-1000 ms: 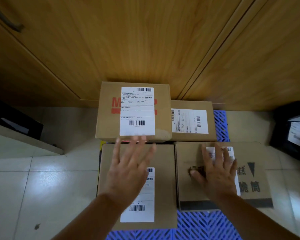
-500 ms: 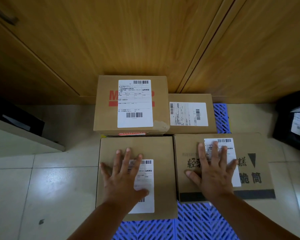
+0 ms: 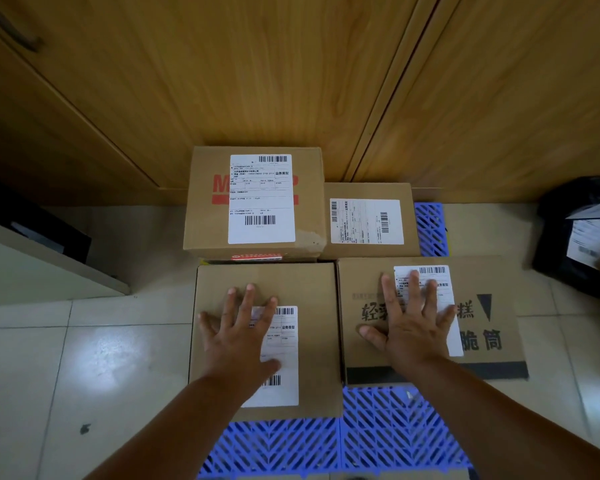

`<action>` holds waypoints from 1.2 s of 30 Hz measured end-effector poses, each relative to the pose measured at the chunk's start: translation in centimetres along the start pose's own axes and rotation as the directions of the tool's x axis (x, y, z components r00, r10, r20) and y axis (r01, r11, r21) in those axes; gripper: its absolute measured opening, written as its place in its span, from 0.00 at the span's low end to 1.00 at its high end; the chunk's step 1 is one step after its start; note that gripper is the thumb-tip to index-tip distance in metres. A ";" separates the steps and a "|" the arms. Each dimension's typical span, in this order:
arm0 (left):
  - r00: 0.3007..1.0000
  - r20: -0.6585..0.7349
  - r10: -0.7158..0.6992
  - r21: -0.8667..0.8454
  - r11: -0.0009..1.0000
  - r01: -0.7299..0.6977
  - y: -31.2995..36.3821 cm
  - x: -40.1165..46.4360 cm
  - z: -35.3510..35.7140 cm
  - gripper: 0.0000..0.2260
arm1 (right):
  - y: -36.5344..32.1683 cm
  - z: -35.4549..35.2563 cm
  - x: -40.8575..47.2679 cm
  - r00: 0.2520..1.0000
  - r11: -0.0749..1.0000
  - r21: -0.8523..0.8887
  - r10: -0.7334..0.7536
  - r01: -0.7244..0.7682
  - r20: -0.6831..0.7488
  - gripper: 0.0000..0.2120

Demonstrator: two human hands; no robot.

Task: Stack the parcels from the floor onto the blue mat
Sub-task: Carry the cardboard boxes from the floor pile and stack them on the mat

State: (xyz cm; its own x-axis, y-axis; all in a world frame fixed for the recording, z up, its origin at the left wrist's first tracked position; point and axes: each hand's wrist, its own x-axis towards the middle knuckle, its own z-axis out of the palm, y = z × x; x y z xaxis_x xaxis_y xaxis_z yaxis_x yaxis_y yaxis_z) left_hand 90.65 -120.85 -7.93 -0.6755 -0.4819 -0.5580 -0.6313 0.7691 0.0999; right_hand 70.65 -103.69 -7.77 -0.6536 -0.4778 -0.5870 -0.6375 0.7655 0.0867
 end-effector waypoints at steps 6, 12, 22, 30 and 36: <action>0.990 -0.113 0.083 0.023 0.996 -0.081 1.4 -3.4 -6.4 0.37 | 0.3 -5.6 -3.3 0.995 0.992 0.130 -0.025 0.011 0.102 0.38; 0.913 -0.341 0.224 0.023 0.973 -0.230 2.1 -7.6 -14.2 0.25 | 0.6 -12.8 -11.2 0.996 0.971 0.230 -0.080 0.071 0.031 0.34; 0.859 -0.432 0.275 -0.003 0.952 -0.306 7.3 -16.0 -28.6 0.30 | 4.0 -26.4 -22.9 0.987 0.936 0.346 -0.007 0.064 -0.163 0.32; 0.754 -0.487 0.440 0.154 0.893 -0.422 13.1 -24.0 -38.8 0.30 | 10.4 -34.2 -35.3 0.960 0.912 0.406 0.158 -0.052 -0.231 0.33; 0.693 -0.504 0.515 0.191 0.849 -0.492 18.2 -30.7 -44.2 0.23 | 15.7 -37.1 -46.5 0.923 0.868 0.473 0.293 -0.148 -0.249 0.32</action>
State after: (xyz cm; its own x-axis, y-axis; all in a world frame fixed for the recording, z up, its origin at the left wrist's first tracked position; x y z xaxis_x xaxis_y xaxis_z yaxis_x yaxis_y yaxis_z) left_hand 83.06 -110.59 47.38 -0.9856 -0.1492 0.0800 -0.1305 0.9706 0.2021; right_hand 75.90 -85.43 50.77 -0.8919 -0.3239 -0.3156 -0.2637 0.9394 -0.2189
